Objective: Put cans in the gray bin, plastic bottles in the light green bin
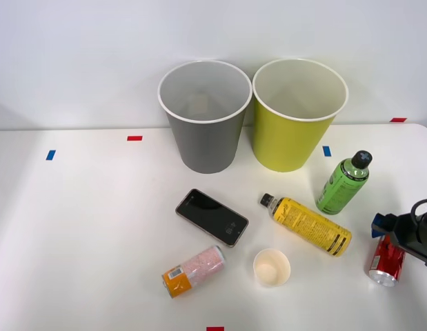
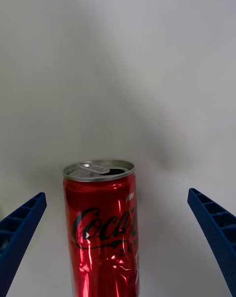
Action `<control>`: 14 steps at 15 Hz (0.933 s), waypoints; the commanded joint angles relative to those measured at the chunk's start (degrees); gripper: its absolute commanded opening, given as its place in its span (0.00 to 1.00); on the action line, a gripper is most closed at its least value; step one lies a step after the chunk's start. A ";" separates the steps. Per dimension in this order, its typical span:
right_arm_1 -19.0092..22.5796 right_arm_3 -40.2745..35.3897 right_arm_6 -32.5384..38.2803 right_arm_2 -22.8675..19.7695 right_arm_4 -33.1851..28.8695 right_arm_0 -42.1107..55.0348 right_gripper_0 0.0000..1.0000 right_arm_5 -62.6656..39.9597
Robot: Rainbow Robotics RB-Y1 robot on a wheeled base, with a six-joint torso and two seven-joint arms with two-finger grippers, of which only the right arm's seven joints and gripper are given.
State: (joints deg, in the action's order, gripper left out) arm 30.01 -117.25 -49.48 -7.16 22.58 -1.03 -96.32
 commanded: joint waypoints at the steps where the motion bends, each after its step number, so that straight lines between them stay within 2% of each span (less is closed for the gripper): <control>1: 0.05 1.68 0.00 1.18 -0.43 -1.08 1.00 0.08; 8: -0.04 2.56 0.61 3.91 -3.16 -1.08 1.00 0.08; 14: -1.27 3.96 0.61 4.43 -4.65 -1.08 1.00 0.25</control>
State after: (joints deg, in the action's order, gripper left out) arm 29.03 -113.36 -48.87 -2.81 18.25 -2.10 -96.05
